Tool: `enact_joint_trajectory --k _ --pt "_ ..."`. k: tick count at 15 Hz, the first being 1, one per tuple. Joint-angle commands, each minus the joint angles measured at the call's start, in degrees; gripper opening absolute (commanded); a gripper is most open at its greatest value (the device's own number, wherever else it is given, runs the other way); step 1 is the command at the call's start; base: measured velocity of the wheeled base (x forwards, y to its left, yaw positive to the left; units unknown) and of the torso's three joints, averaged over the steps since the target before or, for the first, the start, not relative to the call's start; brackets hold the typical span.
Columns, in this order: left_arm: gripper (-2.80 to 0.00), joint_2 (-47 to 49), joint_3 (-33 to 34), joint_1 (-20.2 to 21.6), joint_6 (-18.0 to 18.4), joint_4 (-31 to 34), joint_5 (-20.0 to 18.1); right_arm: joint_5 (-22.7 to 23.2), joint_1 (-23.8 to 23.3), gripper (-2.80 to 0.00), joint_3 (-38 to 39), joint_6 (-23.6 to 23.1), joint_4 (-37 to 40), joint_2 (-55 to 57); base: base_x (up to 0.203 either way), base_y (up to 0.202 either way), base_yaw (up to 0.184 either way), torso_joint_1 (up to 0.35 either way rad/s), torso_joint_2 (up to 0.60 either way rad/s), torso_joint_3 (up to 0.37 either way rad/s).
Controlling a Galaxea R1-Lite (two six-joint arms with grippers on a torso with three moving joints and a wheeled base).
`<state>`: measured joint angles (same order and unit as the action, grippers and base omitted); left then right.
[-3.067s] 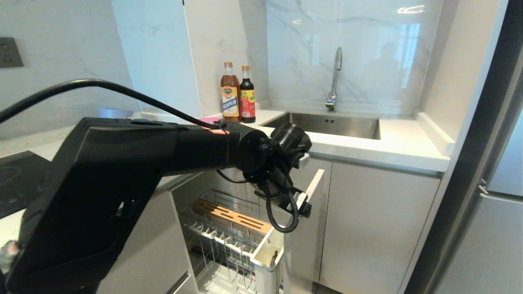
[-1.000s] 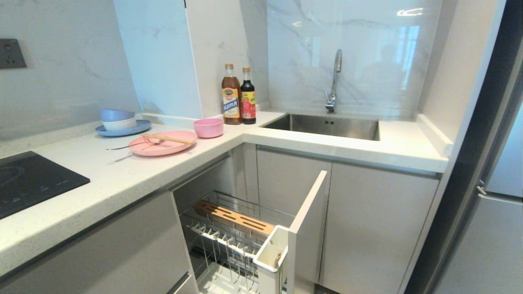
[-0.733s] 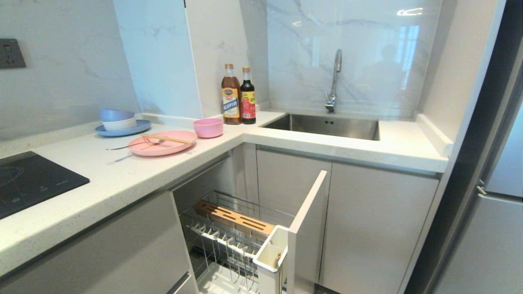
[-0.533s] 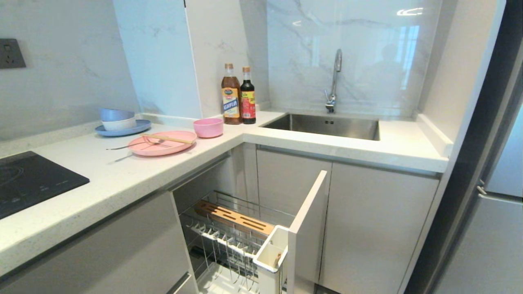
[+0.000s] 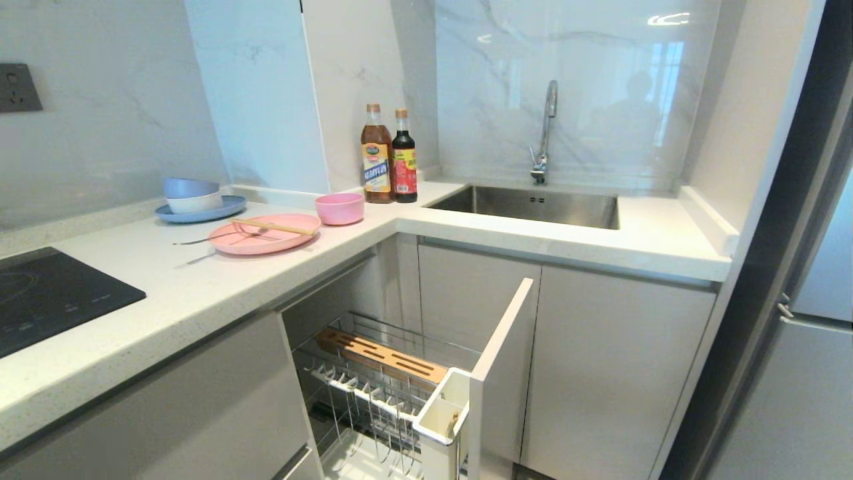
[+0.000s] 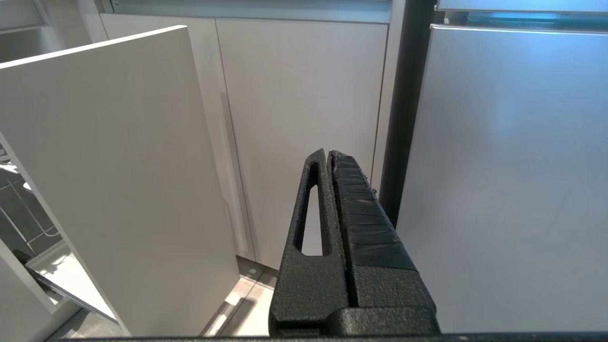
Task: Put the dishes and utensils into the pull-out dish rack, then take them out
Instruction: Pick up the chopsticks and place it in the cupboard
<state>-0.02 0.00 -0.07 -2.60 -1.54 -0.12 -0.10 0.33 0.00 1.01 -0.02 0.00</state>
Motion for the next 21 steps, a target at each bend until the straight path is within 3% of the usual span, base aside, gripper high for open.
enact_joint_trajectory --k 1,8,11,13,21 --pt "-2.8 0.11 0.88 -0.01 -2.15 -0.74 1.09 0.0 0.02 -2.8 0.09 0.03 -0.02 0.0 0.0 0.0 0.0 0.0 0.0 0.0" --pt "-2.8 0.11 0.97 -0.01 -1.89 -1.09 1.26 0.0 0.02 -2.8 0.09 -0.03 0.01 0.0 0.0 0.0 0.0 0.0 0.0 0.0" --pt "-2.8 0.11 1.05 -0.01 1.83 -1.02 0.87 0.01 0.02 -2.8 0.09 0.03 -0.04 0.0 0.0 0.0 0.0 0.0 0.0 0.0" --pt "-2.8 0.11 1.13 -0.01 5.55 -1.08 -1.34 0.01 0.03 -2.8 0.09 0.01 -0.02 0.0 0.0 0.0 0.0 0.0 0.0 0.0" --pt "-2.8 0.11 1.23 -0.01 5.23 -1.09 -1.2 -0.05 0.02 -2.8 0.09 -0.02 -0.03 0.0 0.0 0.0 0.0 0.0 0.0 0.0"
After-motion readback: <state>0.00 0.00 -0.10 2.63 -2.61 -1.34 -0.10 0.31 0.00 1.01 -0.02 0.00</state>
